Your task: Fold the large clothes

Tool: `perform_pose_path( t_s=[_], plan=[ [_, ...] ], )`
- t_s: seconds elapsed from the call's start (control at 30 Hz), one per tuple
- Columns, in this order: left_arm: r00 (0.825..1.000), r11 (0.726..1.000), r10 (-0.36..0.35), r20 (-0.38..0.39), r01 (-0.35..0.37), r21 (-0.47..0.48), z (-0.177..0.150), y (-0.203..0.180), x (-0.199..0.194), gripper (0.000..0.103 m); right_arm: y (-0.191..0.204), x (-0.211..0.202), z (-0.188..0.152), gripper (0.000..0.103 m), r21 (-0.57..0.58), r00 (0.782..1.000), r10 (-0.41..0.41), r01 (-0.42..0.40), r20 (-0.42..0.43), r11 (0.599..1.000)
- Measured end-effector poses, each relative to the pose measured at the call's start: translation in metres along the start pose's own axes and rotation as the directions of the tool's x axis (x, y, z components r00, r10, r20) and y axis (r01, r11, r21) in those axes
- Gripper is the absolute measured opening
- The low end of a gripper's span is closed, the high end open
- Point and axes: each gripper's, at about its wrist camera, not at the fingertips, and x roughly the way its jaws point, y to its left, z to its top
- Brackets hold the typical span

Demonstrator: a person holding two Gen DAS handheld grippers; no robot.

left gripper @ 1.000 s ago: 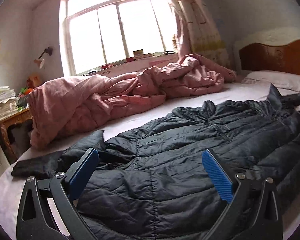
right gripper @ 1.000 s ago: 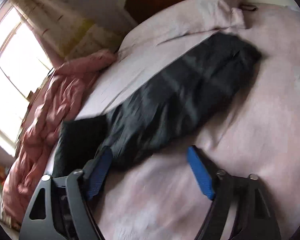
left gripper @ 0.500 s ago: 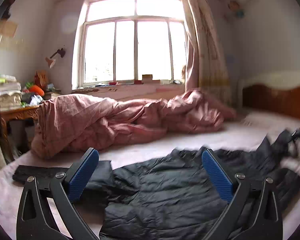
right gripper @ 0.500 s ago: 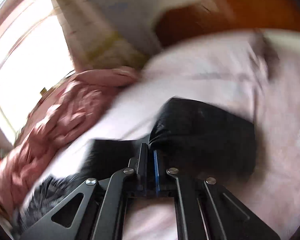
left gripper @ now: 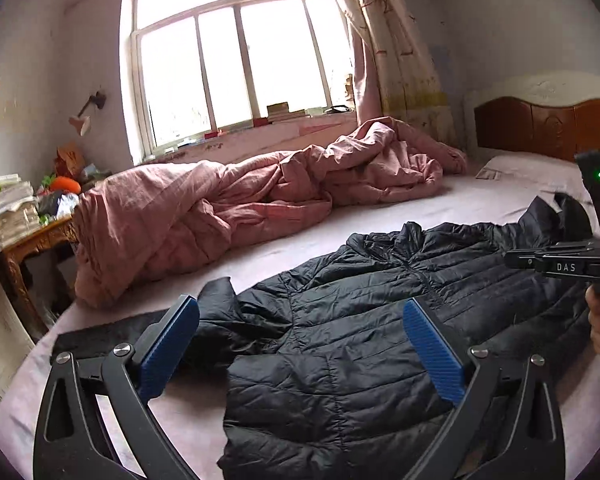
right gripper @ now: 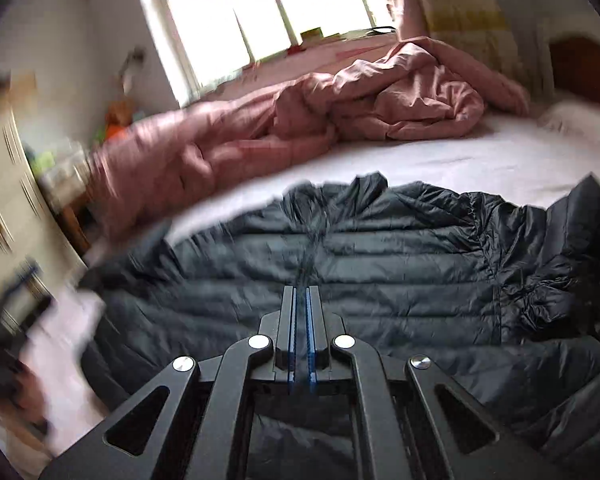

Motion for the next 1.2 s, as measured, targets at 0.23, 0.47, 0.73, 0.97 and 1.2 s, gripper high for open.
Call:
perform_pose_path(
  t_s=[0.23, 0.47, 0.73, 0.97, 1.2],
  plan=[
    [1.0, 0.999, -0.017, -0.002, 0.017, -0.036, -0.007, -0.001, 0.003, 0.101, -0.115, -0.053, 0.015, 0.061, 0.25, 0.945, -0.307, 0.273, 0.109, 0.929],
    [0.999, 0.997, -0.014, -0.045, 0.01, -0.073, -0.01, 0.0, 0.023, 0.101, -0.234, -0.065, 0.012, 0.061, 0.422, 0.844, -0.529, 0.513, -0.089, 0.747],
    [0.995, 0.998, 0.034, -0.099, -0.039, -0.055, -0.02, -0.004, 0.035, 0.101, -0.262, -0.04, 0.005, 0.068, 0.482, 0.876, -0.457, 0.471, -0.155, 0.739],
    [0.995, 0.996, 0.037, -0.095, -0.044, -0.072, -0.022, 0.006, 0.031, 0.101, -0.282, -0.011, -0.001, 0.069, 0.425, 0.816, -0.514, 0.577, -0.264, 0.698],
    [0.993, 0.992, 0.088, -0.082, -0.094, -0.085, -0.018, 0.007, 0.024, 0.101, -0.285, -0.035, -0.003, 0.009, 0.427, 0.774, -0.597, 0.623, -0.212, 0.656]
  ],
)
